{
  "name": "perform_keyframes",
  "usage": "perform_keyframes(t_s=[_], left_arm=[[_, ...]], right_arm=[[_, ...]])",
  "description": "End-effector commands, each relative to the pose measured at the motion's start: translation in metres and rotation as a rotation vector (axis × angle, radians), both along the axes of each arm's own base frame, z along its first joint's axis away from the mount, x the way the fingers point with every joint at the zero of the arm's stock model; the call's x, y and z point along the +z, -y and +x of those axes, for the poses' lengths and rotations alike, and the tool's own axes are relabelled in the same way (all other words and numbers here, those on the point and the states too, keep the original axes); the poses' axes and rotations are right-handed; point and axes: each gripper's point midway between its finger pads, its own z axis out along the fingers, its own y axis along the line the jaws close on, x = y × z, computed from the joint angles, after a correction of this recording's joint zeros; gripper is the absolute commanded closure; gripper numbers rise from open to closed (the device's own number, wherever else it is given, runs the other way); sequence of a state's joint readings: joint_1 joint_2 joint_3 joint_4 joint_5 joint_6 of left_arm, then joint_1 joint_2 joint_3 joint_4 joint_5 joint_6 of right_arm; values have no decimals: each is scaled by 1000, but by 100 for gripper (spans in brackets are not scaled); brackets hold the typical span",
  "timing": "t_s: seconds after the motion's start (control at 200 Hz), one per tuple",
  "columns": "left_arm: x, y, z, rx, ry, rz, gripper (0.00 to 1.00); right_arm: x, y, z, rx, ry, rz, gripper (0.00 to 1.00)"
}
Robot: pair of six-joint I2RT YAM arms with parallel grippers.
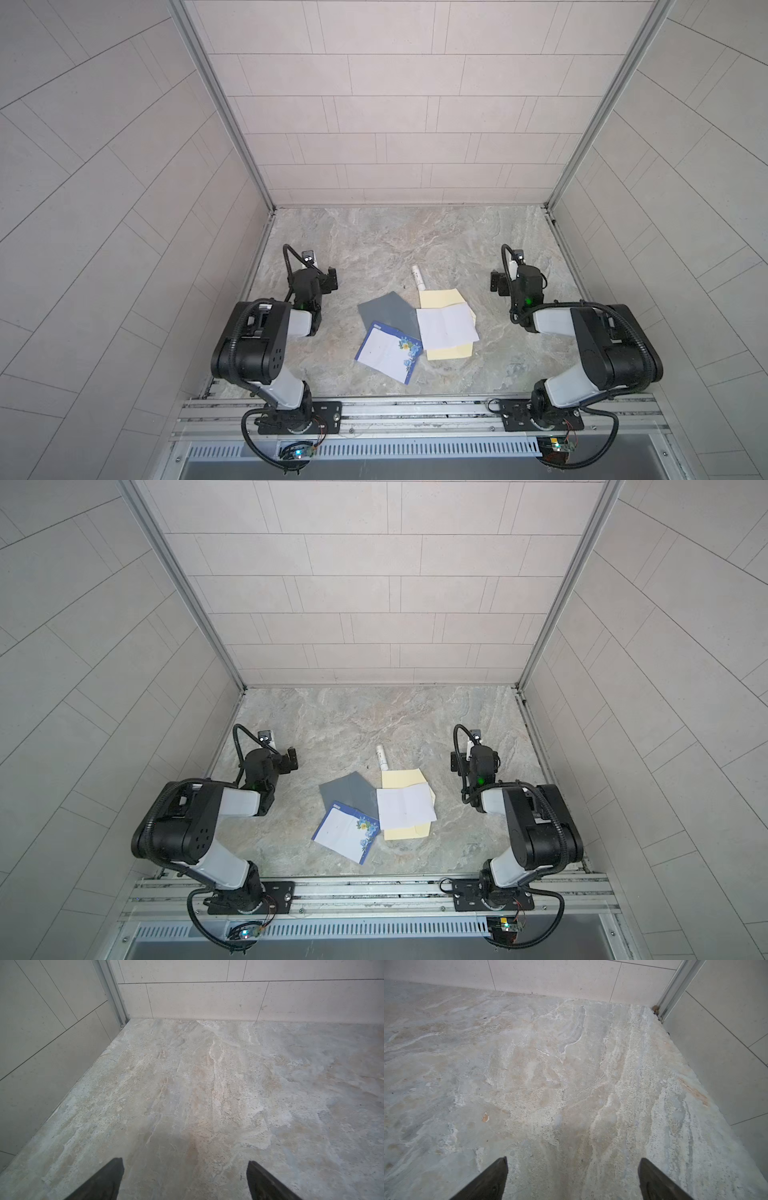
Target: Place the letter into the envelope and seal it
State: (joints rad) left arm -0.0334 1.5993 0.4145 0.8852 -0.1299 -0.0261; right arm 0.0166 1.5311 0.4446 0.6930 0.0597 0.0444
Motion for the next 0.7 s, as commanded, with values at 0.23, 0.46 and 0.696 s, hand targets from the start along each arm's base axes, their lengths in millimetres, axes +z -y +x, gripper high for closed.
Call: perform_keyframes(t_s=[0.23, 0.46, 0.696], left_arm=[[4, 0, 2, -9, 16, -4, 0], [4, 1, 1, -8, 14, 12, 0], [4, 1, 1, -9, 15, 12, 0]], right_arm=[[8, 1, 0, 0, 29, -6, 1], [8, 1, 0, -1, 29, -6, 1], [9, 1, 0, 0, 30, -6, 0]])
